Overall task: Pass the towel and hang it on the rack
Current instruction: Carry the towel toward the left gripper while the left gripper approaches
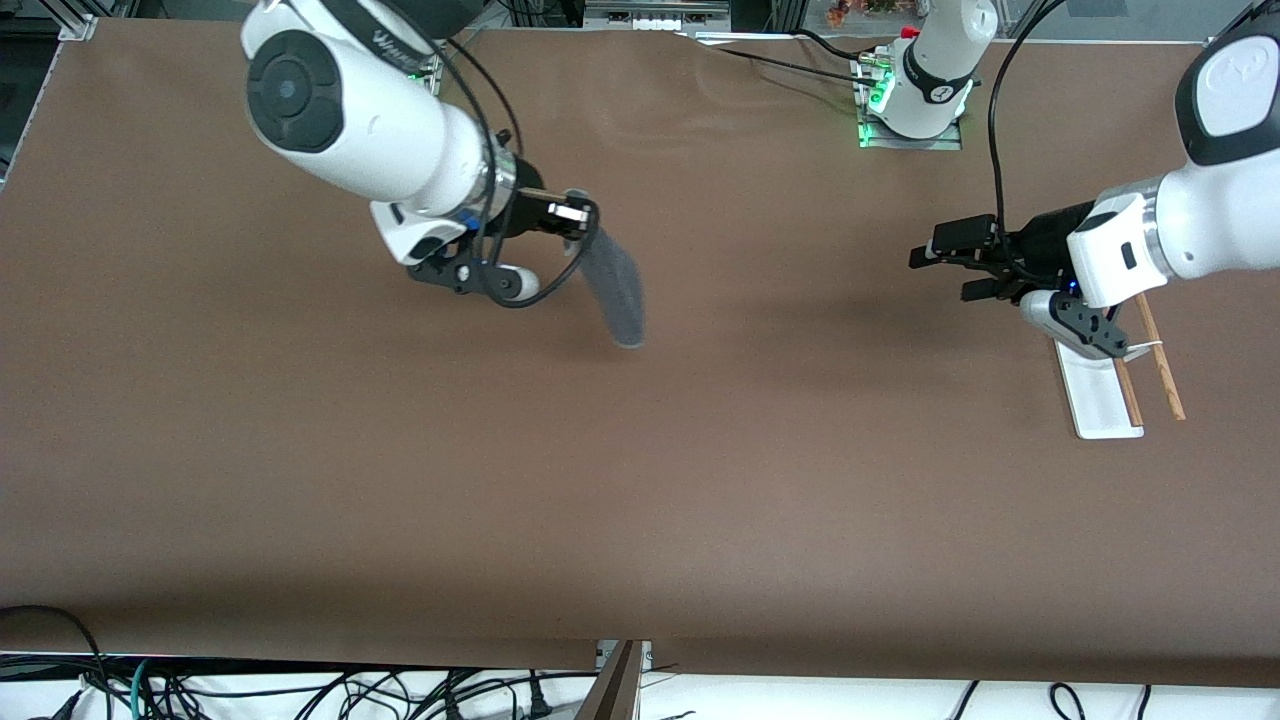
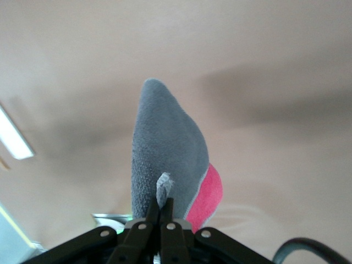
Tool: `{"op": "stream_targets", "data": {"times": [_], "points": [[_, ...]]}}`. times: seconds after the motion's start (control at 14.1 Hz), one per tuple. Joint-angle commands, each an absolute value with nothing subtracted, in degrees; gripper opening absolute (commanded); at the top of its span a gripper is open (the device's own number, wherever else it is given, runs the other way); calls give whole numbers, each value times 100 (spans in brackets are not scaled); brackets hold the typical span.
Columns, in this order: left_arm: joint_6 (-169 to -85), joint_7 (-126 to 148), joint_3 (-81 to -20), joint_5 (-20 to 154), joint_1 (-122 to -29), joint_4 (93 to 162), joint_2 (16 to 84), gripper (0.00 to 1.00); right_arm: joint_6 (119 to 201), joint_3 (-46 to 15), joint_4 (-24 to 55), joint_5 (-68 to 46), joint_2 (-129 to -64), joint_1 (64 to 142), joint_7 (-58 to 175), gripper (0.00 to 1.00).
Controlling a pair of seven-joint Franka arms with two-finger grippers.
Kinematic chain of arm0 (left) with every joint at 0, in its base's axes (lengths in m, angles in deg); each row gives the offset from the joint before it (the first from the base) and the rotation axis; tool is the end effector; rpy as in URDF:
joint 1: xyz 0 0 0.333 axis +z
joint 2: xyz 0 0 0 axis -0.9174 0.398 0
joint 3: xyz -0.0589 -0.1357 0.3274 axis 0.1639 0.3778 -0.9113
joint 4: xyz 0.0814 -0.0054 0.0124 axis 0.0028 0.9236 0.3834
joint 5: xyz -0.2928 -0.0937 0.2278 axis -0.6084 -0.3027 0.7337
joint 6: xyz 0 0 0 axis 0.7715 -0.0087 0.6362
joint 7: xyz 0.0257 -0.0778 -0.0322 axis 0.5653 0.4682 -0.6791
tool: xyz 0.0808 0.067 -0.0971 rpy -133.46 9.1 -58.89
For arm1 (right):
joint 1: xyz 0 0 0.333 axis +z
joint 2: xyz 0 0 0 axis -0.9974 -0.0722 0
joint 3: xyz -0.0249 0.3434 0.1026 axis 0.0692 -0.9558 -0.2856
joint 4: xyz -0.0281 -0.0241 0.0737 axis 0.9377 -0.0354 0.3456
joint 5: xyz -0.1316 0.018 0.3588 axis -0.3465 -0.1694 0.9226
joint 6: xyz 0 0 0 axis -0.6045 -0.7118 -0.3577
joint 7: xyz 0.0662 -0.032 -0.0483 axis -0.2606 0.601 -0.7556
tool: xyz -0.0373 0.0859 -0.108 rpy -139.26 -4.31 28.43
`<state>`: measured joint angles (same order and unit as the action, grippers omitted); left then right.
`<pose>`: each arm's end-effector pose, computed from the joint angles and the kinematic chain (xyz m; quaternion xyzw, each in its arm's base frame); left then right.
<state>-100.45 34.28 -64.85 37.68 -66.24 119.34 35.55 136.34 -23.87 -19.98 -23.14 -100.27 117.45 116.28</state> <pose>0.5894 -0.1211 0.5420 0.9281 -0.1287 -0.0620 0.3437 0.5507 0.4375 0.5756 -0.9601 0.1609 0.1456 0.1765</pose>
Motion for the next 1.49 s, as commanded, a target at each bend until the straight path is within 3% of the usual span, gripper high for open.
{"op": "stream_targets", "data": {"times": [0.0, 0.43, 0.64, 0.92, 1.42], "points": [[-9933, 4950, -6490, 2389, -6400, 11716, 4179, 100, 14074, -2334, -2538, -2088, -10398, 12188, 12709, 0], [-9811, 7781, -6438, 1348, -6488, 11769, 4909, 100, 15366, -2413, -2601, -2070, -10592, 13023, 14327, 0], [-9093, 8907, -6437, 682, -6453, 11751, 5471, 100, 15807, -2413, -2601, -1982, -10619, 13383, 14934, 0], [-8221, 10323, -6446, 460, -6330, 11812, 6113, 100, 16220, -2404, -2601, -2026, -10645, 13700, 15559, 0], [-7852, 11451, -6437, 398, -6330, 12296, 6396, 100, 16572, -2413, -2601, -2035, -10715, 13789, 15841, 0]]}}
